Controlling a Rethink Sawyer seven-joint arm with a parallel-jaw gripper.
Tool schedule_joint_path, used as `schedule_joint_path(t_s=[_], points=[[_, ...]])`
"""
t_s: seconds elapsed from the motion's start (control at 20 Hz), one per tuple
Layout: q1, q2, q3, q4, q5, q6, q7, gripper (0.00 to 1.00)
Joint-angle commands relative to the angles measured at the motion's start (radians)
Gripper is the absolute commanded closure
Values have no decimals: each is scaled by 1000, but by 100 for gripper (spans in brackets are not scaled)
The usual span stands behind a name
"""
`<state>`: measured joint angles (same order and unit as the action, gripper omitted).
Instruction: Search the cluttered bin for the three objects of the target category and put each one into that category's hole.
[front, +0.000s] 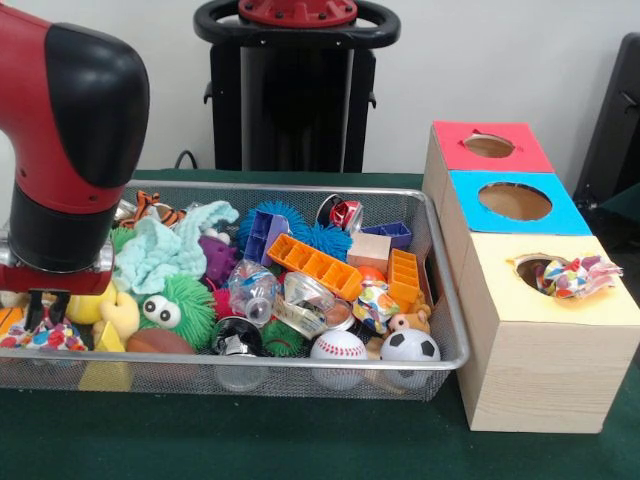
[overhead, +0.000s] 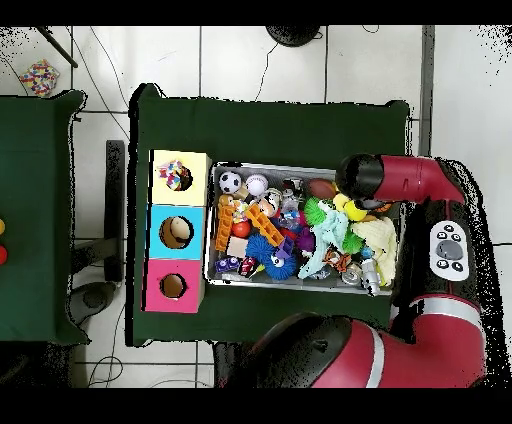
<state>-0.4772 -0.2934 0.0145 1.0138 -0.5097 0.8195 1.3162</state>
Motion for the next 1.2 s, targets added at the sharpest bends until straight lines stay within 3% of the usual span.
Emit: schedule_joint_path(t_s=[0.05,0.2,0.25,0.4,0.65,1.2], points=[[-41,-18,140,130,-19,-130,-150,100],[-72,-53,167,202,14,-198,-77,100],[-85,-66,186,224,22,-196,-92,100],[-127,-109,256,292,49,-152,-172,100],[-173,-175,315,364,88,-90,-174,100],[-276,-220,461,471,171,31,-216,100]])
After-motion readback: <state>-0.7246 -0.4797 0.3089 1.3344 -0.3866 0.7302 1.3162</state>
